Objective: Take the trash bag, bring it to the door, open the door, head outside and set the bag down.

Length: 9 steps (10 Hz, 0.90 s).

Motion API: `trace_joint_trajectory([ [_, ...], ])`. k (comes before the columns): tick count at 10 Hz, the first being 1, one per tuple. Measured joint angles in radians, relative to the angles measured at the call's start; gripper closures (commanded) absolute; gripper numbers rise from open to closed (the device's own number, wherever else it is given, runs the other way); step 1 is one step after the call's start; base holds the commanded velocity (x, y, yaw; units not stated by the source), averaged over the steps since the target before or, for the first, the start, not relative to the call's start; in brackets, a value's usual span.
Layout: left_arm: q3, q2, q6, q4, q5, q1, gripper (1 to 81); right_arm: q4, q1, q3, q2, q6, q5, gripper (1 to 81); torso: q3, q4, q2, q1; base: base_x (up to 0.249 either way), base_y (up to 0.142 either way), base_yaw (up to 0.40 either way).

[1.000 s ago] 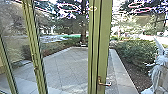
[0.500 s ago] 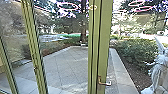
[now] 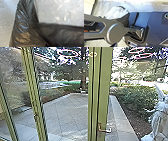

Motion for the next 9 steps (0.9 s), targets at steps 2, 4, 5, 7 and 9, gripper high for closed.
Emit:
trace_joint_trajectory([
  [2,0.000,0.001,0.000,0.000,-0.001,0.000,81.1,0.017,0.004,0.113,-0.116,0.000,0.028,1.0,0.000,0.000,0.000,0.000,0.000,0.000,0.000],
  [4,-0.007,0.010,0.000,0.000,-0.003,0.000,81.1,0.045,0.008,0.201,-0.207,0.000,0.043,1.0,0.000,0.000,0.000,0.000,0.000,0.000,0.000],
  [5,-0.018,0.016,0.000,0.000,-0.003,0.000,81.1,0.057,0.023,0.248,-0.232,0.000,0.050,1.0,0.000,0.000,0.000,0.000,0.000,0.000,0.000],
  [7,-0.035,0.025,0.000,0.000,-0.003,0.000,81.1,0.072,0.060,0.333,-0.307,0.000,0.053,1.0,0.000,0.000,0.000,0.000,0.000,0.000,0.000],
  [9,-0.037,0.029,0.000,0.000,-0.003,0.000,81.1,0.092,0.104,0.406,-0.386,0.000,0.050,1.0,0.000,0.000,0.000,0.000,0.000,0.000,0.000],
])
